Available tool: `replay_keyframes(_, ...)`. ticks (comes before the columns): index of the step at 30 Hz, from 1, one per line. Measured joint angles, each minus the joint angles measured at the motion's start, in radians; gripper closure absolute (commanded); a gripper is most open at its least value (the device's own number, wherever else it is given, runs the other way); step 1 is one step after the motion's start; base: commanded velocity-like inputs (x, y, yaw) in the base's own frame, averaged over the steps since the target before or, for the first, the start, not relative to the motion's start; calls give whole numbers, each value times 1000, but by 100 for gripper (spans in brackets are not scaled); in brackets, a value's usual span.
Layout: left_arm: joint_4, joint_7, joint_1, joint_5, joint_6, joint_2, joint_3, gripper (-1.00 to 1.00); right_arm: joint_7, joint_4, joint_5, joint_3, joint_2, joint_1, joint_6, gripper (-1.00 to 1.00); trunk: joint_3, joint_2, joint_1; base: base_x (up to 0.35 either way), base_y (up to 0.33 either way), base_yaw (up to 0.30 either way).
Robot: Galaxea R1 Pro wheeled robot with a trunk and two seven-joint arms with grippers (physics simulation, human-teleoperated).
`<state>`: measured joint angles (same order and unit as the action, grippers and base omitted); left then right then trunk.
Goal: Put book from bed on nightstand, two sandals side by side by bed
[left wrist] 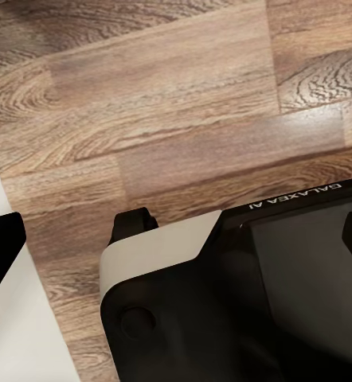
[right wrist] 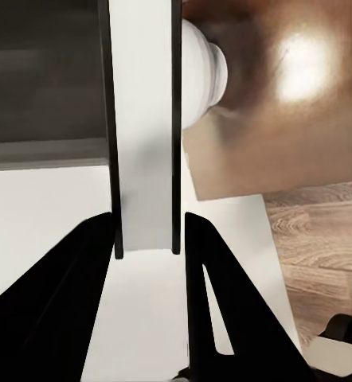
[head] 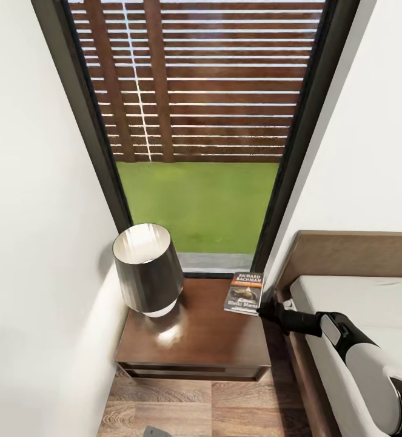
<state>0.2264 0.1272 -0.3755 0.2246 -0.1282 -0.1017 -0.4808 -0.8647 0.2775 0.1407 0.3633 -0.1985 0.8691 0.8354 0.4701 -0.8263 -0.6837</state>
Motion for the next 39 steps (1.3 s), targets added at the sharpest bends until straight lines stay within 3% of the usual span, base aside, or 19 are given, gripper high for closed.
replay_keyframes(5, 0, 0, 0, 0, 0, 0, 0, -100, 13, -8, -4, -2, 0, 0, -1, 100, 0, 0, 0, 0, 0, 0)
replay_keyframes(11, 0, 0, 0, 0, 0, 0, 0, -100, 48, -22, -4, -1, 2, 0, 0, 100, 19, -42, -23, 0, 0, 0)
replay_keyframes(31, 0, -1, 0, 0, 0, 0, 0, -100, 101, -36, -9, -5, 14, 0, 0, 100, 19, -42, -23, 0, 0, 0)
replay_keyframes(39, 0, 0, 0, 0, 0, -1, 0, -100, 133, -33, -9, -5, 21, 1, 0, 100, 44, -98, -54, 0, 0, 0)
